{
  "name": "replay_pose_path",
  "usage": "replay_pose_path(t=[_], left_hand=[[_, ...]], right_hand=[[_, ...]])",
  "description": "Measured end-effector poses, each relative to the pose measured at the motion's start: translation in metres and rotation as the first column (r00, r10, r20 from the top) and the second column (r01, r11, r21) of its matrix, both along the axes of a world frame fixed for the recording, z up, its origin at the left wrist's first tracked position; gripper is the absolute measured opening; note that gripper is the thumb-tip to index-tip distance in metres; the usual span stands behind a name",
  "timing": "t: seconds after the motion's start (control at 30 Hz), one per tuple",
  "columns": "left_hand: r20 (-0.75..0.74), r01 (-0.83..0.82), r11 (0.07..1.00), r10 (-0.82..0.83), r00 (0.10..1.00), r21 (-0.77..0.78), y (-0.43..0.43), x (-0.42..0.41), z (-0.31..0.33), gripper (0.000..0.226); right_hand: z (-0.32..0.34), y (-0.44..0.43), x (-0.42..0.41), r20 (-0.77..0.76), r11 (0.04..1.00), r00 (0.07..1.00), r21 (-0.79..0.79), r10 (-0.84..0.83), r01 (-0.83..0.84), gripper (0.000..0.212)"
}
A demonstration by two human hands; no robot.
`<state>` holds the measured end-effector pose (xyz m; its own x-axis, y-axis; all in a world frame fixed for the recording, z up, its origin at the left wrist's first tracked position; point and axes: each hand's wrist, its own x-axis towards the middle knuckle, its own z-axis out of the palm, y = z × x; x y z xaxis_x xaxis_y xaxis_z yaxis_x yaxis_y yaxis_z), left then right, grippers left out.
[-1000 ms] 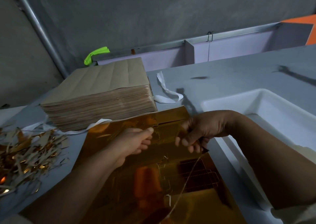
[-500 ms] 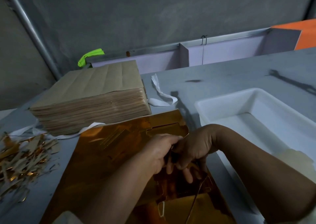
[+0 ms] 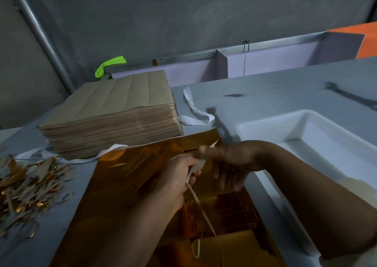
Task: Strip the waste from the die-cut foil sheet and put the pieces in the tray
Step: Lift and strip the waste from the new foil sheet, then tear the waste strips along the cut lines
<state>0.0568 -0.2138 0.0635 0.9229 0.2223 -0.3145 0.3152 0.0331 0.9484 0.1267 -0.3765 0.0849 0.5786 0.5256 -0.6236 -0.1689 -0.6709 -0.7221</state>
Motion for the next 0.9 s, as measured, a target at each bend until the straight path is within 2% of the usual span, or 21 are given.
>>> replay_pose_path(t=[0.07, 0.17, 0.27, 0.4, 0.5, 0.53, 0.6, 0.7, 0.77, 0.83, 0.9], left_hand=[[0.009, -0.024, 1.0, 0.024, 1.0, -0.019, 0.0, -0.005, -0.001, 0.017], [0.032, -0.022, 0.999, 0.023, 0.999, -0.028, 0.0, -0.012, -0.004, 0.018], [0.056, 0.002, 1.0, -0.002, 0.998, 0.012, -0.002, -0.019, -0.01, 0.017], [0.061, 0.098, 0.992, -0.103, 0.993, 0.086, 0.0, -0.025, -0.017, 0.016], [0.074, 0.168, 0.973, -0.181, 0.981, 0.156, 0.005, -0.024, -0.023, 0.015], [0.093, 0.147, 0.96, -0.173, 0.98, 0.237, 0.008, -0.019, -0.027, 0.014], [0.139, 0.035, 0.87, -0.118, 0.983, 0.493, 0.02, -0.005, -0.034, 0.011], [0.145, -0.079, 0.619, -0.057, 0.988, 0.782, 0.044, 0.023, -0.042, 0.008], [0.119, -0.069, 0.471, -0.076, 0.99, 0.879, 0.06, 0.041, -0.052, 0.026], [0.109, -0.059, 0.39, -0.106, 0.988, 0.919, 0.07, 0.057, -0.058, 0.044], [0.054, -0.006, 0.316, -0.141, 0.989, 0.949, 0.073, 0.072, -0.062, 0.057]], right_hand=[[-0.004, 0.003, 0.003, 0.043, 0.983, 0.983, 0.052, -0.178, 0.176, 0.085], [-0.01, 0.008, 0.002, 0.108, 0.942, 0.939, 0.118, -0.327, 0.314, 0.064], [-0.018, 0.012, 0.004, 0.193, 0.946, 0.926, 0.072, -0.325, 0.317, 0.056], [-0.024, 0.013, 0.009, 0.27, 0.938, 0.899, 0.062, -0.345, 0.341, 0.012], [-0.025, 0.013, 0.012, 0.374, 0.939, 0.867, 0.035, -0.329, 0.341, 0.013], [-0.025, 0.014, 0.012, 0.411, 0.943, 0.857, 0.022, -0.312, 0.333, 0.015], [-0.026, 0.014, 0.013, 0.454, 0.944, 0.837, 0.028, -0.304, 0.328, 0.016], [-0.026, 0.014, 0.013, 0.519, 0.943, 0.8, 0.038, -0.301, 0.331, 0.012], [-0.025, 0.014, 0.012, 0.537, 0.931, 0.772, 0.078, -0.34, 0.355, 0.017], [-0.024, 0.014, 0.013, 0.544, 0.922, 0.753, 0.117, -0.371, 0.369, 0.021], [-0.024, 0.015, 0.012, 0.555, 0.928, 0.751, 0.118, -0.357, 0.354, 0.013]])
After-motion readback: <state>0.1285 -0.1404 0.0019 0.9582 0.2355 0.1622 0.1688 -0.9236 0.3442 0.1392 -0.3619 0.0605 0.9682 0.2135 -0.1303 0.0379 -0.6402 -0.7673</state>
